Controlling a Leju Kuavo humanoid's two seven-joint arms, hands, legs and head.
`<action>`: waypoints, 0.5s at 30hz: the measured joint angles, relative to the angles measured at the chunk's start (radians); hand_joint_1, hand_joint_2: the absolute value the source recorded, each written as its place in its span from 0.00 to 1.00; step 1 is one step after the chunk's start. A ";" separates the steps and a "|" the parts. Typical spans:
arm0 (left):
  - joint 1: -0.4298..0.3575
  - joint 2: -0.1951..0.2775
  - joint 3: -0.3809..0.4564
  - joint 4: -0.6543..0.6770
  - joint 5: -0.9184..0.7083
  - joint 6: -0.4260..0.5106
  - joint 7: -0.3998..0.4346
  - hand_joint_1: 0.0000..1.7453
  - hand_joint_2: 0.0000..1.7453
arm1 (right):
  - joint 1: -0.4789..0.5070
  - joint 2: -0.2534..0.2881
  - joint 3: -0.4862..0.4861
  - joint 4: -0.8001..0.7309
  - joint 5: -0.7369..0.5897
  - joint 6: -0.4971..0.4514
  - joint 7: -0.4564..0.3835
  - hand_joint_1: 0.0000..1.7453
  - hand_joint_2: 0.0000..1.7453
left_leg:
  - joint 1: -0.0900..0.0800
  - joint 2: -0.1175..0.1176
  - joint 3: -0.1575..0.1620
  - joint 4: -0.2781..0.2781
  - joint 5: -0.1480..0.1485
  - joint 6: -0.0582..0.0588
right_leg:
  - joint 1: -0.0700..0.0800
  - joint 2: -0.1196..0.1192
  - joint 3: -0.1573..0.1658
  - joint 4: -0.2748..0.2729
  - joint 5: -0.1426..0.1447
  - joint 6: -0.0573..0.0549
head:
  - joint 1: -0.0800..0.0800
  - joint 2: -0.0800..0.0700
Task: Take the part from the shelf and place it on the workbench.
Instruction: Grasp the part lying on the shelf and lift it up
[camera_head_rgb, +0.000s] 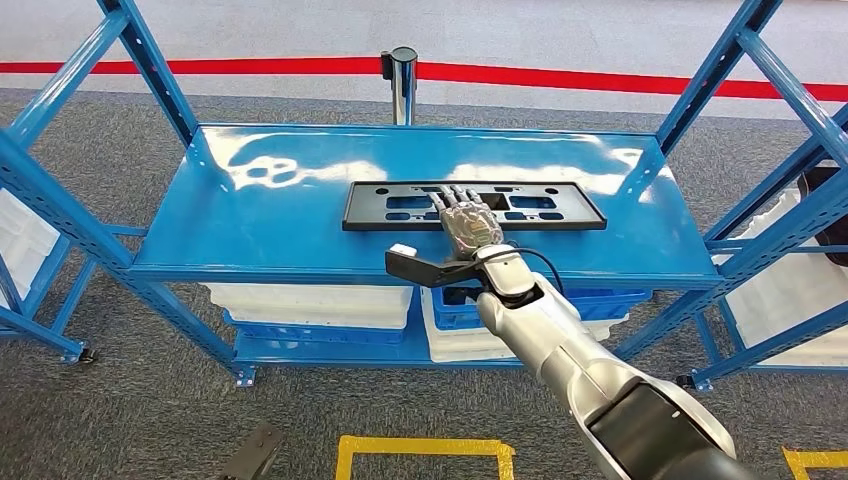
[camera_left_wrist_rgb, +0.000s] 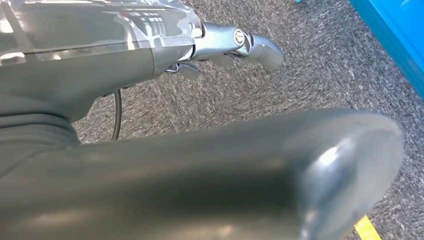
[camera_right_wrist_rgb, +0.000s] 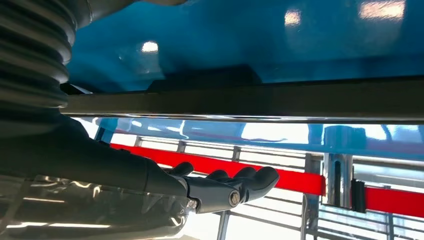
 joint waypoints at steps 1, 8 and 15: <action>0.002 0.000 0.000 0.000 0.000 0.000 0.001 0.00 0.00 | 0.001 0.000 -0.001 0.003 0.001 -0.012 0.008 0.00 1.00 | 0.000 0.000 0.000 0.000 0.000 0.000 | 0.000 0.000 0.000 0.000 0.000 0.000 | 0.000 0.000; 0.015 0.000 0.001 0.002 0.002 0.001 0.003 0.00 0.00 | 0.004 -0.003 -0.020 0.017 0.011 -0.088 0.072 0.00 1.00 | 0.000 0.000 0.000 0.000 0.000 0.000 | 0.000 0.000 0.000 0.000 0.000 0.000 | 0.000 0.000; 0.028 0.000 0.005 0.003 0.009 0.001 -0.010 0.00 0.00 | 0.007 -0.021 -0.056 0.026 0.014 -0.120 0.140 0.00 1.00 | 0.000 0.000 0.000 0.000 0.000 0.000 | 0.000 0.000 0.000 0.000 0.000 0.000 | 0.000 0.000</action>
